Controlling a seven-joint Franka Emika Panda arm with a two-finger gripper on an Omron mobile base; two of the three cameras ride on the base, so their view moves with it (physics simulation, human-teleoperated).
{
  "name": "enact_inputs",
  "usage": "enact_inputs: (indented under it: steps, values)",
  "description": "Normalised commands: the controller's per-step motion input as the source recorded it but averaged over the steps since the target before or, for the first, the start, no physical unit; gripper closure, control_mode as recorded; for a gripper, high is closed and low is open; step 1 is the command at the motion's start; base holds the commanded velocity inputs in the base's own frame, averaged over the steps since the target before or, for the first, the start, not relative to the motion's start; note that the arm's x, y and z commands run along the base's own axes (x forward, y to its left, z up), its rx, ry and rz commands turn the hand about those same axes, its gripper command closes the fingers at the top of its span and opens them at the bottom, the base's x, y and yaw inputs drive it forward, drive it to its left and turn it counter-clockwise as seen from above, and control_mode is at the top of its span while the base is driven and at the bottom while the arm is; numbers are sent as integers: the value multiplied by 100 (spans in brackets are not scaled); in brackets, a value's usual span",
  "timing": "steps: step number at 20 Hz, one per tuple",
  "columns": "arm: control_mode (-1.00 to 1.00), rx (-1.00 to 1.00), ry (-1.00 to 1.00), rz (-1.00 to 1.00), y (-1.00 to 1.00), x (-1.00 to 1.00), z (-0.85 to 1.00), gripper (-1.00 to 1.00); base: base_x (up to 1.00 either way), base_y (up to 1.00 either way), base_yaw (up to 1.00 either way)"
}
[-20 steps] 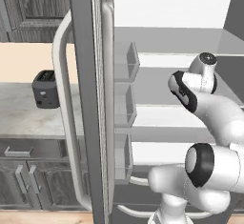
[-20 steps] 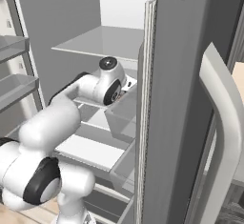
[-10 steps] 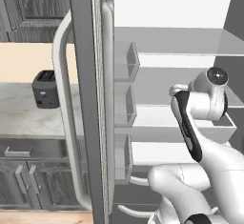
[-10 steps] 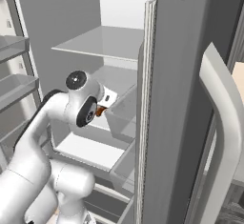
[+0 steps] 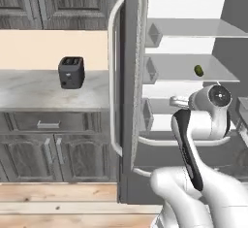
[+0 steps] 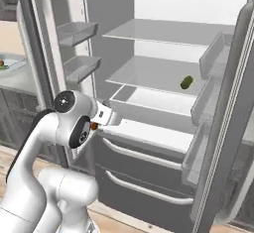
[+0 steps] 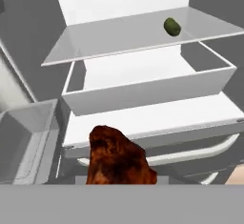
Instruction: Place one cucumber and one chicken drumstick in each tupperware on the nearby counter, to pack two identical lunches.
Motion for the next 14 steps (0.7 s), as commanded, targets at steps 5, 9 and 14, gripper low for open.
enact_inputs:
  steps: [5,9,14]
  values:
    - [100,0,0,0,0,0,0,100,-100,93,-45]
    - [100,0,0,0,0,0,0,100,-100,84,-54]
    - [100,0,0,0,0,0,0,100,-100,90,-47]
